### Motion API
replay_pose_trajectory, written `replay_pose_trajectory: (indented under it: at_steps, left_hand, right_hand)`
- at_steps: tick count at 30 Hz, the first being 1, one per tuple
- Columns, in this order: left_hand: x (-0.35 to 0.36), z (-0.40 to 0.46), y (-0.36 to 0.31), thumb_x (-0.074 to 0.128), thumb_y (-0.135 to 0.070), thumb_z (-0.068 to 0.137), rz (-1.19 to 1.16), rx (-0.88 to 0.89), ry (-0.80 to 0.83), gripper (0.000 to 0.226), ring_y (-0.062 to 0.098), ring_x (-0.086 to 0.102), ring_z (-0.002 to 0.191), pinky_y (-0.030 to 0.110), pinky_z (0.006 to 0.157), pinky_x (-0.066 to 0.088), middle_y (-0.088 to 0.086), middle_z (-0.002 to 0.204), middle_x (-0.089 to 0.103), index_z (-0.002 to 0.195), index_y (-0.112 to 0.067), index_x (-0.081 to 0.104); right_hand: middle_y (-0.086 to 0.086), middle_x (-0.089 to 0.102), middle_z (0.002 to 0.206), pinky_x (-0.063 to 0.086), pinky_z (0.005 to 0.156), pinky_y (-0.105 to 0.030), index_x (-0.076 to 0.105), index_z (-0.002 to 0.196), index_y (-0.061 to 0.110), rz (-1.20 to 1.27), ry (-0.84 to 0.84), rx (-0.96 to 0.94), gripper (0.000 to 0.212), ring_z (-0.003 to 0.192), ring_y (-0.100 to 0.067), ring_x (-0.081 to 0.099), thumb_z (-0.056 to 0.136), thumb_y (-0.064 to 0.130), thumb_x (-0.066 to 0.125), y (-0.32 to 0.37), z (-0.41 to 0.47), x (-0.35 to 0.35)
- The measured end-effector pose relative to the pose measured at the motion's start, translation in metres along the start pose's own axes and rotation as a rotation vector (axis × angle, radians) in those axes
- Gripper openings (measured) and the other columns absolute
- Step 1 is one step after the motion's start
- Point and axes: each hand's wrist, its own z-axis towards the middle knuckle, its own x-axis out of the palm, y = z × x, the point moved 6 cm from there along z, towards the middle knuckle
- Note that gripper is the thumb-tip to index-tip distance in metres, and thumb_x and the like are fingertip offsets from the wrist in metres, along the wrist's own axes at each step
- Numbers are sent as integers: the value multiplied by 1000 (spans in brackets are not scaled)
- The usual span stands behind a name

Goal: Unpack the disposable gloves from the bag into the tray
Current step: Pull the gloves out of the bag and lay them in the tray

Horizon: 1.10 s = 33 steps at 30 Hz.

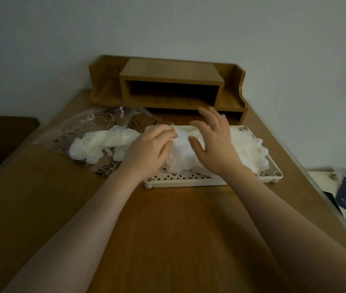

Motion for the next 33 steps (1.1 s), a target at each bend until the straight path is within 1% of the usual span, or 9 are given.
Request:
replay_pose_trajectory:
  at_steps: [2,4,7,10,15,19,23,28,33]
  left_hand:
    - [-16,-2,18,53,-12,90,98,-61,-94,18,30,45,124,47,99,42,11,129,53,99,-6,68]
    - [-24,-5,48,58,-17,90,195,-279,-44,12,31,25,136,51,108,31,9,146,36,95,-15,69]
    - [-23,-12,83,56,-25,92,240,-492,132,18,29,6,143,48,112,16,1,157,15,104,-28,68]
    - [-22,-17,101,50,-16,95,86,-563,127,29,28,29,136,42,107,29,4,149,34,121,-22,61]
    - [-26,-20,116,47,-13,96,-84,-643,26,39,23,47,123,26,86,37,6,139,48,135,-18,49]
    - [-26,-23,119,54,-17,93,-139,-653,25,39,21,48,123,26,89,38,5,137,51,133,-16,53]
    - [-26,-21,117,59,-21,91,-123,-630,2,35,20,50,117,23,82,37,4,133,52,125,-15,57]
    - [-15,-23,120,63,-20,88,-105,-607,18,20,22,46,120,22,85,31,6,134,46,107,-15,63]
    - [-12,-22,120,59,-18,91,-75,-588,19,11,23,43,124,27,91,32,5,137,44,99,-15,67]
  right_hand:
    - [-17,59,124,42,100,-36,66,107,3,199,-5,-151,21,117,-31,54,92,10,54,40,9,5]
    - [-16,66,103,53,80,-35,69,95,0,309,36,-247,17,93,-29,64,88,2,53,73,18,20]
    - [-13,67,102,49,74,-33,68,99,2,361,167,-250,19,87,-26,62,90,2,51,94,26,52]
    - [-11,62,110,42,76,-29,60,115,6,325,326,-103,24,93,-22,57,97,10,44,94,30,88]
    - [-11,52,130,41,89,-29,48,131,9,350,283,178,35,113,-25,53,97,15,47,83,41,108]
    - [-12,43,140,36,94,-23,49,131,2,193,374,143,37,124,-24,46,96,11,48,84,55,117]
    - [-15,50,124,40,76,-25,57,116,0,70,365,232,24,106,-26,56,93,6,51,75,64,127]
    - [-11,51,120,39,73,-25,62,101,4,187,274,305,14,98,-25,57,91,11,56,70,62,121]
    - [-9,49,125,41,75,-28,51,125,14,293,190,291,32,101,-25,56,93,17,54,72,59,116]
